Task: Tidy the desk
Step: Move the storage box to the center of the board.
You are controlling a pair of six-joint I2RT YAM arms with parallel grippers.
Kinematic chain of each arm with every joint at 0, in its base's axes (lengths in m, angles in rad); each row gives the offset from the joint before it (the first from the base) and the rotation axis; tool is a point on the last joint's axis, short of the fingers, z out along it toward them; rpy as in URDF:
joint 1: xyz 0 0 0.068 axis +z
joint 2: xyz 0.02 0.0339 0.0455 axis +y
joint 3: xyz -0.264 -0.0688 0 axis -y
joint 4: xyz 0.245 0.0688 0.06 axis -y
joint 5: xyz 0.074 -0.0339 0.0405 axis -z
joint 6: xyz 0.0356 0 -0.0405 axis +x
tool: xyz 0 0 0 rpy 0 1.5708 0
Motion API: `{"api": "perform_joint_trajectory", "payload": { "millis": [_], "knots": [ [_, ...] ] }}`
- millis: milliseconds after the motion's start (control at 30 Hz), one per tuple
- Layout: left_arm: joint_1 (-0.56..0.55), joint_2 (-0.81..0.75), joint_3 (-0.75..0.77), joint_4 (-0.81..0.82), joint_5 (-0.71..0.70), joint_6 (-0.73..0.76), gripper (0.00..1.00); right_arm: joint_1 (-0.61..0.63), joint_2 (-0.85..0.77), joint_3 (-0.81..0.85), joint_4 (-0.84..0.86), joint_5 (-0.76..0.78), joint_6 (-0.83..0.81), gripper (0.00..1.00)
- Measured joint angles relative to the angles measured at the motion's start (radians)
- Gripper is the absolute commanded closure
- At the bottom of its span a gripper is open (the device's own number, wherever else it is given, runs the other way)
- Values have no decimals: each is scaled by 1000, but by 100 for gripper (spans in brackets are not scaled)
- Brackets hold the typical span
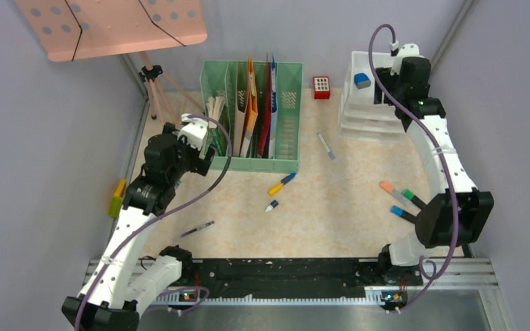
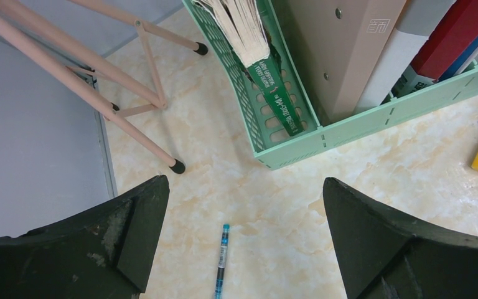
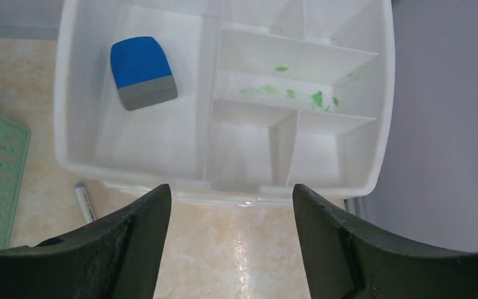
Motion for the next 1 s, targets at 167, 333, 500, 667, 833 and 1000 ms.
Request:
{"api": "perform_joint_trajectory", "payload": {
  "millis": [167, 333, 500, 667, 833, 1000],
  "knots": [
    [0, 0, 0, 0, 9, 0, 1, -44, 80, 32, 17, 11, 28, 43],
    [0, 1, 0, 0, 12, 0, 1, -96, 114, 32, 23, 6, 44, 48],
    [0, 11, 0, 0, 18, 0, 1, -126, 141, 59, 33, -4, 47, 51],
    [0, 21, 0, 0, 26, 0, 1, -126, 213, 121, 46, -22, 54, 58],
    [0, 22, 0, 0, 31, 0, 1, -126, 278, 148, 40, -31, 61, 66],
    [0, 22, 0, 0, 31, 1, 1, -126, 299, 157, 37, -39, 66, 76]
  ]
}}
